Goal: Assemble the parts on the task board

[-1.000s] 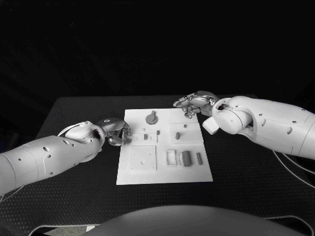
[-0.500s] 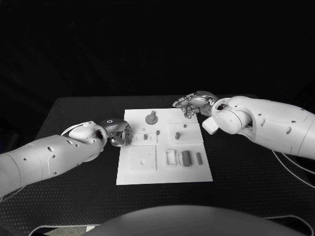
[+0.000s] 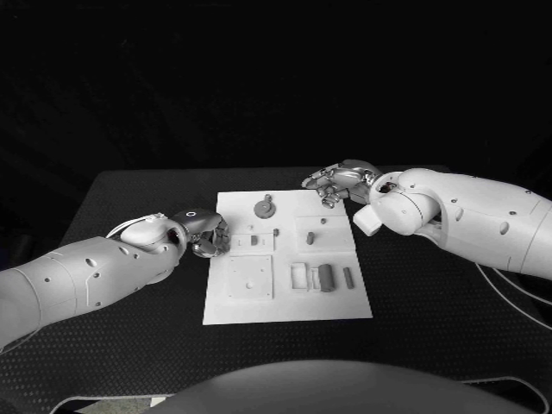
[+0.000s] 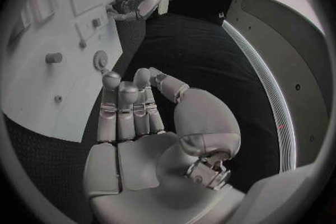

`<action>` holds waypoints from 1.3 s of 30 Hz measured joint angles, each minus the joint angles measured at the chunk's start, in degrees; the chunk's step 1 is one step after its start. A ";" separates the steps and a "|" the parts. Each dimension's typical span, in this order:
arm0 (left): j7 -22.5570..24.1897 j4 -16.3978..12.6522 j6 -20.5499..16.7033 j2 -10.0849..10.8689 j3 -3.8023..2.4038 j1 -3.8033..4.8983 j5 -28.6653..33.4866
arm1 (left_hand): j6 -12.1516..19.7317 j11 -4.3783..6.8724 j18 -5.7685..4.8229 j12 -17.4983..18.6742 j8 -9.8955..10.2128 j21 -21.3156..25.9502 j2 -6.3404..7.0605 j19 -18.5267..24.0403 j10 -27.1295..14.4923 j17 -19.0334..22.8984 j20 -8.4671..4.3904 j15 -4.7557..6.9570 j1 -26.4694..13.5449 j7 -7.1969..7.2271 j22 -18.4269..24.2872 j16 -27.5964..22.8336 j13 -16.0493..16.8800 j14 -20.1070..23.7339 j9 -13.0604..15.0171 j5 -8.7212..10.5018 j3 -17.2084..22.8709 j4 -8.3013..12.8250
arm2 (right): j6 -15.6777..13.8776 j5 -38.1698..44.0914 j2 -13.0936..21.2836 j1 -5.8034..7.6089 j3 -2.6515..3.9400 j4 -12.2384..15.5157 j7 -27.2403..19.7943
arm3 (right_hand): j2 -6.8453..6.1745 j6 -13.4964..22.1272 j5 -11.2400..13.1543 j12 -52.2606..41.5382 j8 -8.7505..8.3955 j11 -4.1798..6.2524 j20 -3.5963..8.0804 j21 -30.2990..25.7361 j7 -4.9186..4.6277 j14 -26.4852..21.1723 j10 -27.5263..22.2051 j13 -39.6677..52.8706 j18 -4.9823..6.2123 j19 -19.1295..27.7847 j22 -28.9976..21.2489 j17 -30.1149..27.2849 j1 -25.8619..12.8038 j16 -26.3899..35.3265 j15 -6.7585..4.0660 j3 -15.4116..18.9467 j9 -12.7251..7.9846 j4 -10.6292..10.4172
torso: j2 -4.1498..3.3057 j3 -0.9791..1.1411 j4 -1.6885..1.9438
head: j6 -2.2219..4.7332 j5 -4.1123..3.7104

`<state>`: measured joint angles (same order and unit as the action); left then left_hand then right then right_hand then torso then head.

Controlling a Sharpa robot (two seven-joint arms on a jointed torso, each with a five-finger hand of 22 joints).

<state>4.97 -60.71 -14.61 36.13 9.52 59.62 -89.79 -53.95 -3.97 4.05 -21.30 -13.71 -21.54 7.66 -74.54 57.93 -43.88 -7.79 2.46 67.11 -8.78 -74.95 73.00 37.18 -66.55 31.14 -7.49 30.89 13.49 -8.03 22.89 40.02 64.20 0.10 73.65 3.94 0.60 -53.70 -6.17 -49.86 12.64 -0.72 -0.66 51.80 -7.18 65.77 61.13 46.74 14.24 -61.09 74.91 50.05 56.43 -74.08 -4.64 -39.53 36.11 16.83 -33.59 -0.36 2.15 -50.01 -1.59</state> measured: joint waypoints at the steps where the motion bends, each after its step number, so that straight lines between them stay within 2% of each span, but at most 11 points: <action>1: -0.04 0.00 0.00 -0.02 0.00 0.00 -0.04 | 0.00 0.00 0.00 -0.16 0.00 0.00 -0.12 0.00 0.00 0.03 0.00 0.00 0.12 0.00 0.00 0.00 0.00 0.00 -0.06 0.00 0.00 0.00 | 0.01 0.00 0.00 0.00 0.00 0.00 0.00 | 0.00 0.01 0.00 0.00 0.00 0.00 0.00 0.00 0.00 0.00 0.00 0.00 0.00 0.00 0.00 0.00 0.00 0.00 0.00 0.00 0.00 0.00 | 0.00 0.00 0.01 | 0.00 0.00; 10: -0.17 0.00 0.04 -0.06 0.00 0.00 -0.26 | -0.93 0.42 0.00 -1.21 -0.55 -0.26 -1.35 -0.31 0.42 0.31 -0.30 0.40 -0.15 0.50 0.01 0.23 -0.30 -0.42 -0.23 0.00 0.04 -0.28 | 0.14 0.00 -0.02 -0.02 0.00 -0.02 -0.01 | 0.00 0.04 0.00 0.00 0.00 0.00 -0.01 0.00 -0.01 0.23 0.00 0.00 0.00 0.01 0.00 -0.01 0.00 0.00 -0.07 0.00 0.00 0.00 | 0.01 0.02 0.02 | 0.00 0.03; 16: -0.13 0.00 0.14 -0.18 0.01 0.00 -0.28 | -1.33 0.42 0.00 -1.49 -0.55 -0.26 -1.35 -0.32 0.42 0.37 -0.30 0.40 -0.16 0.51 0.01 0.23 -0.43 -0.42 -0.29 0.00 0.01 -0.32 | 0.22 0.00 -0.02 -0.02 0.00 -0.02 -0.01 | 0.00 0.04 0.00 0.00 0.00 0.00 -0.01 0.00 0.00 0.24 0.00 0.00 0.01 0.01 -0.01 -0.01 0.00 0.00 -0.07 0.00 0.00 0.00 | 0.01 0.02 0.03 | 0.00 0.04; 23: -0.16 -0.02 0.96 -0.27 0.10 0.01 -0.43 | -2.05 0.92 0.01 -2.38 -1.21 -0.26 -1.65 -0.09 0.91 0.54 -0.52 0.40 -0.48 0.82 0.02 0.46 -0.71 -0.43 -0.35 0.00 0.01 -0.32 | 0.29 0.00 -0.05 -0.02 0.00 -0.02 -0.02 | 0.00 0.04 0.00 0.00 0.00 0.00 -0.01 0.00 0.02 0.24 0.00 0.00 0.00 0.01 -0.01 -0.01 0.00 0.00 -0.07 0.17 -0.05 -0.17 | 0.02 0.04 0.01 | 0.00 0.05; 35: -0.61 -0.10 2.85 -0.28 0.30 0.02 -1.11 | -3.35 1.36 0.03 -3.86 -1.87 -0.48 -1.95 -0.29 1.74 0.76 -0.74 1.03 -0.78 1.53 0.03 0.81 -0.93 -0.60 -0.50 0.00 -0.28 -0.70 | 0.36 0.00 -0.09 -0.02 0.00 0.01 -0.02 | 0.00 -0.12 0.00 0.00 0.00 0.00 0.13 0.00 0.06 0.24 0.00 0.00 0.00 -0.14 -0.01 -0.01 0.00 0.00 -0.06 0.16 -0.05 -0.16 | 0.03 0.05 -0.01 | 0.00 -0.01; 39: -0.73 -0.12 3.02 -0.30 0.27 0.07 -1.33 | -3.98 1.64 0.03 -4.52 -2.05 -0.70 -2.83 -0.10 2.03 0.83 -0.93 1.03 -0.87 1.78 0.03 0.93 -1.06 -0.61 -0.63 0.00 -0.14 -0.99 | 0.38 0.00 -0.09 -0.02 0.00 0.01 -0.02 | 0.00 -0.14 0.00 0.00 0.00 -0.21 0.13 0.00 0.07 0.24 -0.21 0.00 0.00 -0.14 -0.01 -0.02 0.00 0.00 -0.06 0.16 -0.04 -0.16 | 0.03 0.05 -0.01 | 0.00 0.00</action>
<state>4.24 -60.83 -11.59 35.83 9.79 59.69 -91.12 -57.93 -2.34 4.08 -25.83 -15.76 -22.25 4.83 -74.64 59.96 -43.05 -8.73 3.49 66.24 -7.00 -74.92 73.92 36.12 -67.16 30.50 -7.49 30.76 12.50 -7.65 22.89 39.93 64.18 0.10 73.66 3.93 0.60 -53.84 -6.17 -49.86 12.64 -0.93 -0.53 51.80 -7.11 66.02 60.92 46.74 14.25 -61.23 74.91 50.04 56.43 -74.08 -4.70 -39.37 36.07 16.67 -33.56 -0.30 2.14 -50.01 -1.59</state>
